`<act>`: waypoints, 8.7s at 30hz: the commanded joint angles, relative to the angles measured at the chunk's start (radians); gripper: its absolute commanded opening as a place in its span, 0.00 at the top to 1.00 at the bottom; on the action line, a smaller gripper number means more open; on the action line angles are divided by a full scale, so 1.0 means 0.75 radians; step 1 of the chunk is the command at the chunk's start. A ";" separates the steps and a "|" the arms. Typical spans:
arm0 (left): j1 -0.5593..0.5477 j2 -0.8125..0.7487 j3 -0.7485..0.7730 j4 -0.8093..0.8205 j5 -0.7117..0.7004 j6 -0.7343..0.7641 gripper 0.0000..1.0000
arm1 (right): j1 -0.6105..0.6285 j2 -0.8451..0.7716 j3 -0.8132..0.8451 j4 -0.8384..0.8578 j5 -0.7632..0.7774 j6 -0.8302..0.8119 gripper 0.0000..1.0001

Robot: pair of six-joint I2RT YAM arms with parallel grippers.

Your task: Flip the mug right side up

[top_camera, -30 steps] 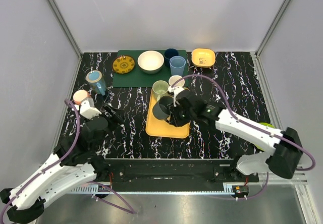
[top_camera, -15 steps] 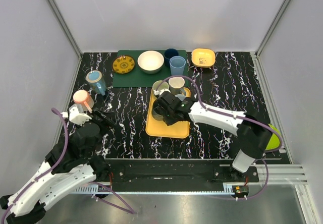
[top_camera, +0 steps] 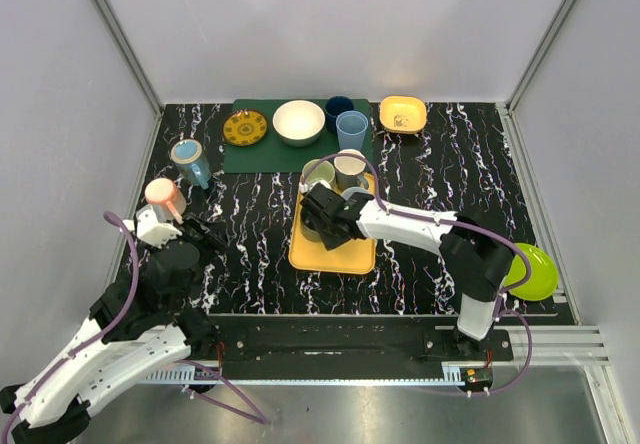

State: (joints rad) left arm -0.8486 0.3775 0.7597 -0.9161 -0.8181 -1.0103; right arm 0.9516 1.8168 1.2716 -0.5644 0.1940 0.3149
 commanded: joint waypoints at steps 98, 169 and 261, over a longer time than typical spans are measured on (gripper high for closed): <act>1.087 1.320 0.615 0.790 0.859 0.611 1.00 | -0.009 -1.021 -0.237 0.180 0.026 0.010 0.12; 0.099 0.419 0.044 1.492 1.130 -0.013 0.70 | -0.438 -0.947 -0.579 1.680 -1.083 0.969 1.00; 0.127 0.261 0.050 0.080 0.009 0.263 0.28 | 0.165 -1.066 -0.325 -0.060 0.175 0.177 0.31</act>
State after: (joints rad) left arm -0.7753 0.4206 0.7021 -0.7692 -0.6407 -0.8444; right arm 1.0645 1.1481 0.9436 -0.5690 0.3916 0.4122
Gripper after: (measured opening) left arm 0.709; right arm 0.689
